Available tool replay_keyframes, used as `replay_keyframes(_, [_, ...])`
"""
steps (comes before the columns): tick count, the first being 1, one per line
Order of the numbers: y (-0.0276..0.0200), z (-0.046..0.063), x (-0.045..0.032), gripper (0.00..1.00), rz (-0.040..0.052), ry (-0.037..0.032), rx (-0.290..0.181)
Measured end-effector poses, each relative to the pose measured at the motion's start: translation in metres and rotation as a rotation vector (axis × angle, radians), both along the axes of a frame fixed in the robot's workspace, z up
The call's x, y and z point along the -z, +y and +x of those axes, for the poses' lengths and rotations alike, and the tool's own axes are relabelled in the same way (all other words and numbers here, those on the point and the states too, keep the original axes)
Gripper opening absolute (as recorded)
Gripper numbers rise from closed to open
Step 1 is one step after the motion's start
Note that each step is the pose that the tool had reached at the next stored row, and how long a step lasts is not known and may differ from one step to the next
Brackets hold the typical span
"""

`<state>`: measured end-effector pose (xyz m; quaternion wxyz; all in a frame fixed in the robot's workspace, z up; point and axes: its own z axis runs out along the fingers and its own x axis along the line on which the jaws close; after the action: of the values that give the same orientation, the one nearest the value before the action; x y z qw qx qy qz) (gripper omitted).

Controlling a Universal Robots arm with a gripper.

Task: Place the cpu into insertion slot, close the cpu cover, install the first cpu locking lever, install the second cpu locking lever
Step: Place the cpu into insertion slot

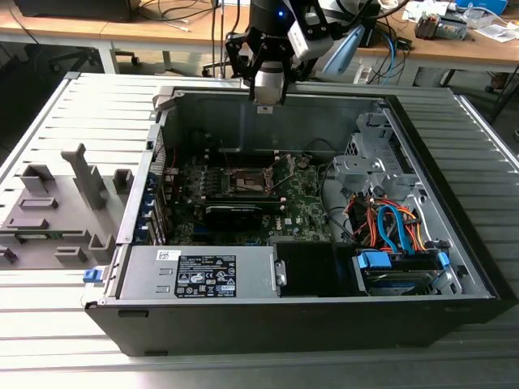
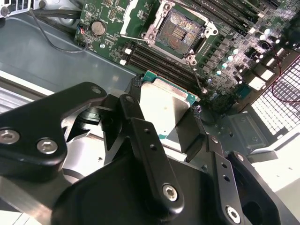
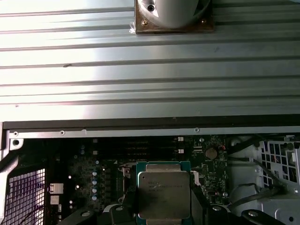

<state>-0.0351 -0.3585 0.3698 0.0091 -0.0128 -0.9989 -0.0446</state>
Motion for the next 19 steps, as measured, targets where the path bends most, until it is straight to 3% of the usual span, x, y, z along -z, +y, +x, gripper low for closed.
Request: replay_keyframes(19, [-0.0001, 0.0000, 0.0065, 0.54, 0.0000, 0.0000, 0.000])
